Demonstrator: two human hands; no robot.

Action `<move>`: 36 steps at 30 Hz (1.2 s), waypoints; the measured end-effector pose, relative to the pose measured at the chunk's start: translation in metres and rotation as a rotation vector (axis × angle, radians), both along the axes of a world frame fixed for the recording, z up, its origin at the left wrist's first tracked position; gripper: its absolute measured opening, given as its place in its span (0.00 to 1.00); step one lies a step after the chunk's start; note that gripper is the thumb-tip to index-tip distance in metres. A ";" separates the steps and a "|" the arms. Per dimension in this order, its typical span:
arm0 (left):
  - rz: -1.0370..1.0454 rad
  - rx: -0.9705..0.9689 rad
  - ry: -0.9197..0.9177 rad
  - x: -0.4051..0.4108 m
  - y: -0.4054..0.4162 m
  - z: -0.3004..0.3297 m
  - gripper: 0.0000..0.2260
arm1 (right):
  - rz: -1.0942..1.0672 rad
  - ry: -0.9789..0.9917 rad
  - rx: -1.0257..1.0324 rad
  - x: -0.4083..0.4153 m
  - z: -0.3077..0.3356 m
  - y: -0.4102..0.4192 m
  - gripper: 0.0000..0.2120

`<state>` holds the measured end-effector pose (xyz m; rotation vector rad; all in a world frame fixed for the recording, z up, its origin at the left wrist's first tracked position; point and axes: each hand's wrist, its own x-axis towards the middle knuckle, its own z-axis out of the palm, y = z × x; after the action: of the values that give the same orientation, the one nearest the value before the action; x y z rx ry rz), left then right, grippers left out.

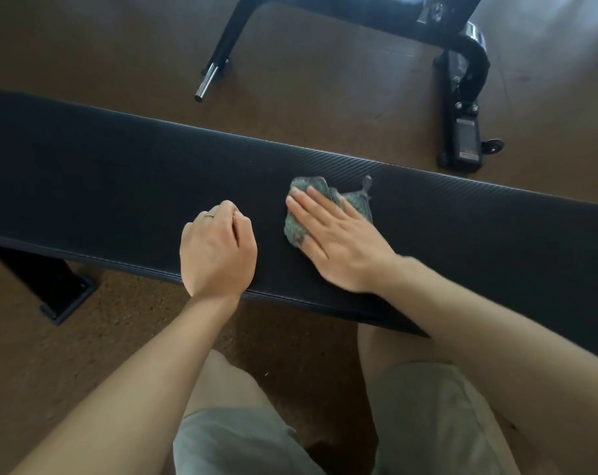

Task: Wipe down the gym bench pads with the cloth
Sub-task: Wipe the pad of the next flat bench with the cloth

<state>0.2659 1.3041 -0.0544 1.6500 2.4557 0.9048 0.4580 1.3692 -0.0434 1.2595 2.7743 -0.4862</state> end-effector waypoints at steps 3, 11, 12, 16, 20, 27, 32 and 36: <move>0.004 -0.006 0.006 -0.001 -0.001 0.000 0.14 | -0.089 0.018 -0.016 -0.014 0.000 0.041 0.28; -0.003 -0.007 0.031 -0.002 0.000 0.000 0.14 | -0.148 0.029 -0.021 -0.023 0.001 0.017 0.30; -0.006 0.001 0.036 -0.002 0.000 0.000 0.14 | -0.117 0.033 -0.009 -0.018 0.001 0.002 0.30; -0.018 0.014 0.046 -0.002 -0.001 -0.001 0.14 | -0.007 0.020 0.015 0.005 0.001 -0.050 0.30; -0.014 0.007 0.035 -0.001 -0.001 0.001 0.15 | 0.069 0.020 0.009 0.014 0.003 -0.031 0.28; 0.022 -0.020 0.024 0.003 -0.002 0.004 0.14 | -0.240 -0.005 -0.008 0.003 0.005 0.088 0.28; 0.026 -0.020 0.020 0.002 -0.002 0.003 0.14 | -0.308 0.005 -0.009 -0.001 0.001 0.058 0.29; 0.036 -0.017 0.030 0.002 -0.003 0.002 0.13 | -0.168 0.015 0.022 0.022 0.003 -0.018 0.30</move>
<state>0.2676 1.3011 -0.0525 1.6312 2.5139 0.8675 0.4805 1.3510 -0.0405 1.5080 2.7056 -0.4782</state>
